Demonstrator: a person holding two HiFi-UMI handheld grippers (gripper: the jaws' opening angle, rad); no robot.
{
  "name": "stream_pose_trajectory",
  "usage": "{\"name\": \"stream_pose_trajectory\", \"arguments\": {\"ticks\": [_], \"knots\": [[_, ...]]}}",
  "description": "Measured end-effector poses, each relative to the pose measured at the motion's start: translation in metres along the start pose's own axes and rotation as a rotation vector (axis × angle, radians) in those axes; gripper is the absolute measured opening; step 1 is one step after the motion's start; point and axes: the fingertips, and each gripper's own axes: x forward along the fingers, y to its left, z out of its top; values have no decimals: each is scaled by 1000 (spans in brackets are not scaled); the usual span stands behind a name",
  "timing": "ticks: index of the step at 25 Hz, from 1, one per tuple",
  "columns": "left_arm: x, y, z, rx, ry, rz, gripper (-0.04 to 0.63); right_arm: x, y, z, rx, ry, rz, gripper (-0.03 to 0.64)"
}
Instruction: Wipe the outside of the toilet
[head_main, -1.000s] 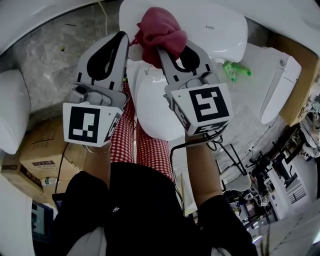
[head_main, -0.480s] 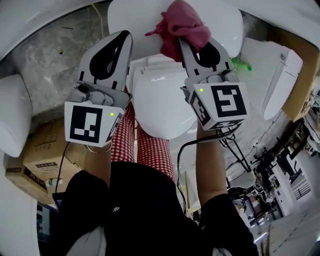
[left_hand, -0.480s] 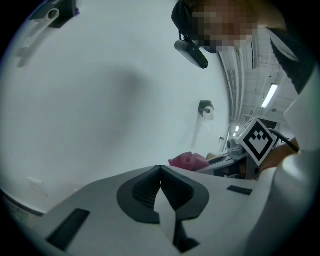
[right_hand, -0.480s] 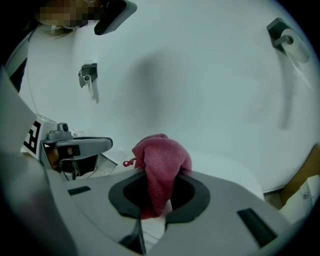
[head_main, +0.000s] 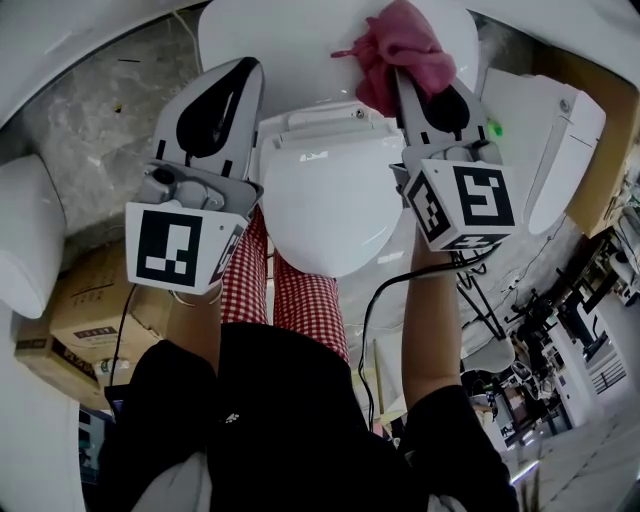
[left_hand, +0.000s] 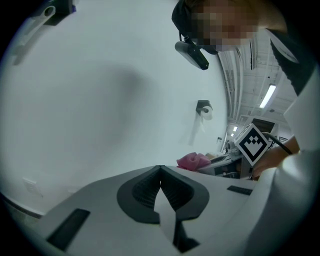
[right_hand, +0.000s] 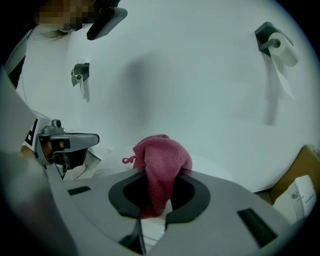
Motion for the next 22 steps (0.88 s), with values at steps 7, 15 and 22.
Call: {"name": "stream_pose_trajectory", "arguments": {"ticks": [7, 15, 22], "knots": [[6, -9, -4, -2, 9, -18, 6, -7, -23, -5, 15, -13, -48, 74], [10, -19, -8, -2, 18, -31, 6, -20, -58, -17, 41, -19, -126, 74], [14, -27, -10, -2, 20, -47, 6, -26, -83, -27, 39, -16, -193, 73]]}}
